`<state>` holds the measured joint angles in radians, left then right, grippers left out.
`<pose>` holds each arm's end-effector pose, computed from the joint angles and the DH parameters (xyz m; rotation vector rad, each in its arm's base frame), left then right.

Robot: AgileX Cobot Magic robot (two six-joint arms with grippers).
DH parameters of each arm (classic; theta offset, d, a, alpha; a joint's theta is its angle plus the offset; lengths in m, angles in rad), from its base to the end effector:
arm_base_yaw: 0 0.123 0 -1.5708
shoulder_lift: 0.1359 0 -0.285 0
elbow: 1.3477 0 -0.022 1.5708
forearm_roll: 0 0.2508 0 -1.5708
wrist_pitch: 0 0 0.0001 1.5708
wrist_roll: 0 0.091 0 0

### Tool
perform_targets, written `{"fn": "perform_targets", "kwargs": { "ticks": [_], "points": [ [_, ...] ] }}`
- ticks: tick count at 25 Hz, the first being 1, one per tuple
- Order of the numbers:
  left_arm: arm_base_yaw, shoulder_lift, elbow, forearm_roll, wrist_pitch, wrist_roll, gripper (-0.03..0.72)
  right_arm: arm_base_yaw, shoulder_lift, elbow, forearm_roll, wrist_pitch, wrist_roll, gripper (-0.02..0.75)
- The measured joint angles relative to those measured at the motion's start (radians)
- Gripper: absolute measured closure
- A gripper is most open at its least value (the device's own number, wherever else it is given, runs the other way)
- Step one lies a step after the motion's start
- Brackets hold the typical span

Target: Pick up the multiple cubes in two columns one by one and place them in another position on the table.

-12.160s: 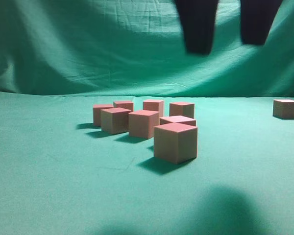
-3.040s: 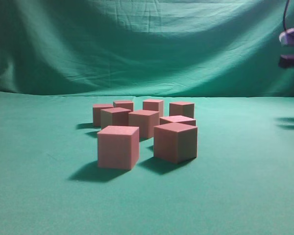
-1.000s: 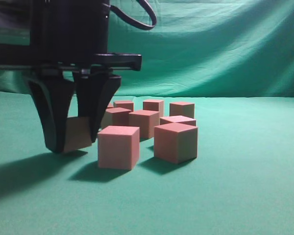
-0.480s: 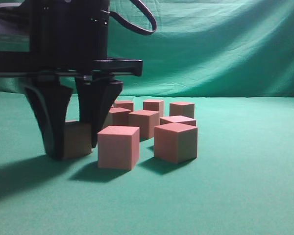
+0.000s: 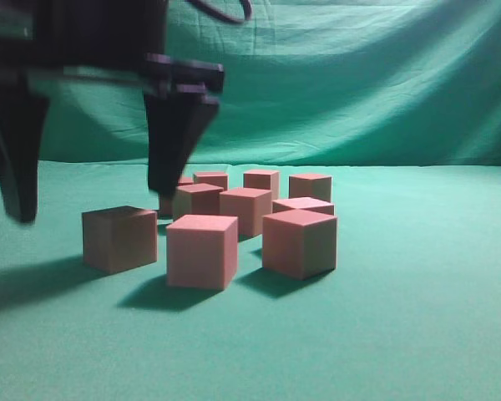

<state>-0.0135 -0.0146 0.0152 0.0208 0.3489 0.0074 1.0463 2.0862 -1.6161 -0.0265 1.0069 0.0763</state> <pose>0.0529 -0.0001 0.1774 0.0321 1.8328 0.0160 0.2171 0.3711 0.1869 -1.4023 2.6223 0.1138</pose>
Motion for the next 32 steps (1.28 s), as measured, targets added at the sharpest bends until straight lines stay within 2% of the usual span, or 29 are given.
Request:
{"fn": "perform_targets", "kwargs": {
  "ticks": [4,8,9,12,15,21,32],
  "points": [
    [0.000,0.000,0.000,0.000,0.000,0.000,0.688,0.000,-0.057,-0.102,-0.060,0.046,-0.020,0.125],
    [0.000,0.000,0.000,0.000,0.000,0.000,0.688,0.000,-0.135,-0.270,-0.079,0.118,-0.034,0.339],
    [0.000,0.000,0.000,0.000,0.000,0.000,0.688,0.000,-0.157,-0.318,-0.079,0.134,-0.036,0.428],
    [0.000,0.000,0.000,0.000,0.000,0.000,0.688,0.000,-0.222,-0.393,-0.080,0.162,-0.037,0.631],
    [0.000,0.000,0.000,0.000,0.000,0.000,0.688,0.000,-0.285,-0.410,-0.069,0.188,-0.046,0.738],
    [0.000,0.000,0.000,0.000,0.000,0.000,0.688,0.000,-0.385,-0.410,0.018,0.243,-0.167,0.738],
    [0.000,0.000,0.000,0.000,0.000,0.000,0.688,0.000,-0.563,-0.386,-0.001,0.269,-0.099,0.738]
  ]
}}
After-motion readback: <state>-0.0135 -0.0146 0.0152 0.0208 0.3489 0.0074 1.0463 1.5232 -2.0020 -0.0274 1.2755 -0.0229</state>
